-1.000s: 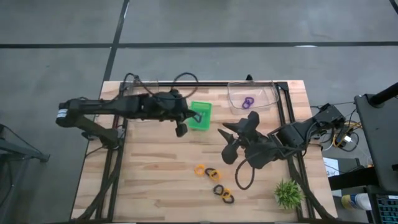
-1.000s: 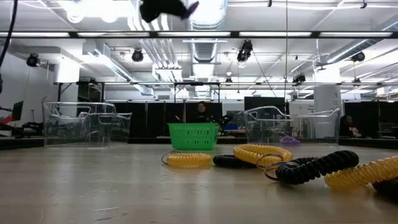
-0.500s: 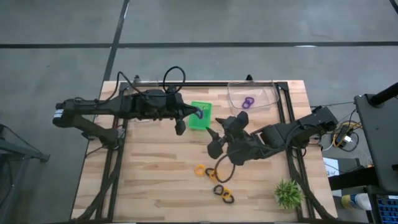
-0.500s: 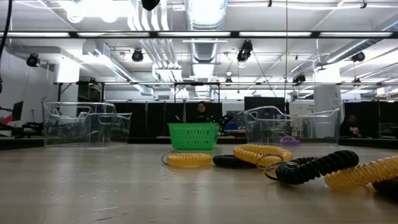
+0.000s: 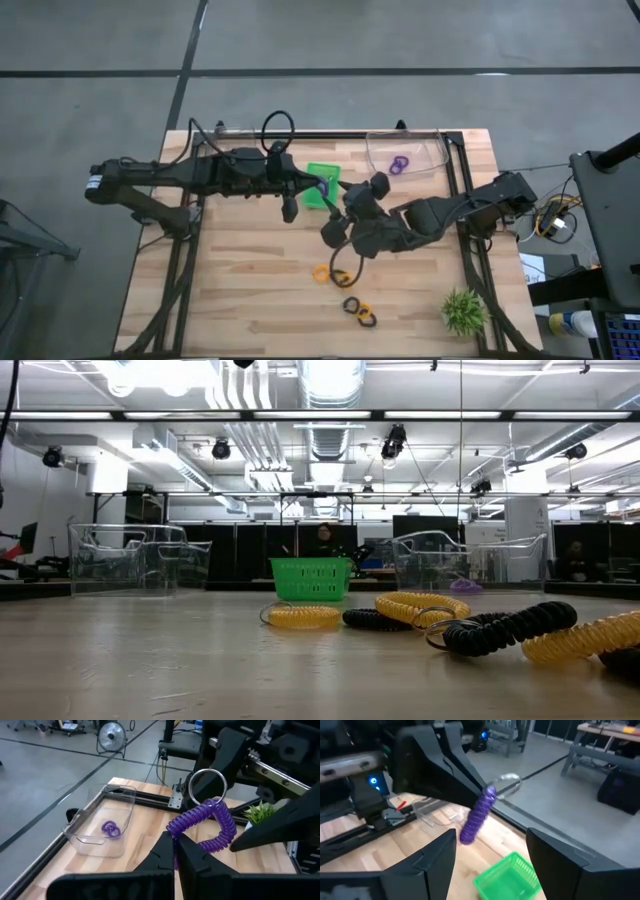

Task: Sort spring keychains
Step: Put the purple spring keychain into the right transparent bin

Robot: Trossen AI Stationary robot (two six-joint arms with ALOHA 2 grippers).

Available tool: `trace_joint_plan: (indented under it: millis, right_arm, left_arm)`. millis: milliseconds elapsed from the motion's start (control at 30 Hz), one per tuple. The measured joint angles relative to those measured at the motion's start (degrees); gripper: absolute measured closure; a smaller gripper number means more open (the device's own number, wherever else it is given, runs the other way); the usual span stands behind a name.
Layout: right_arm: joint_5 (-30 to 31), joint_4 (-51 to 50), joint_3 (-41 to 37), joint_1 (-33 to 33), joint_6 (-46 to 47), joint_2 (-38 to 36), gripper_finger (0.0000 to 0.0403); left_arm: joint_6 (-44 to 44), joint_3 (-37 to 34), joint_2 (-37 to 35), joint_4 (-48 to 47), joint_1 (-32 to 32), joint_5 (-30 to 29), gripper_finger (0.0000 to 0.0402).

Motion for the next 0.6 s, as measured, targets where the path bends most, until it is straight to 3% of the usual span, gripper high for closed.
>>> trace_joint_plan:
  millis: [333, 600]
  right_arm:
    - [-3.6, 5.5, 0.0, -2.3, -2.4, 0.0, 0.0215]
    - [-4.8, 5.5, 0.0, -3.4, -0.1, 0.0, 0.0376]
  left_arm:
    - [0.4, 0.0, 0.0, 0.0, 0.0, -0.2, 0.0401]
    - [0.8, 0.0, 0.0, -0.4, 0.0, 0.3, 0.0398]
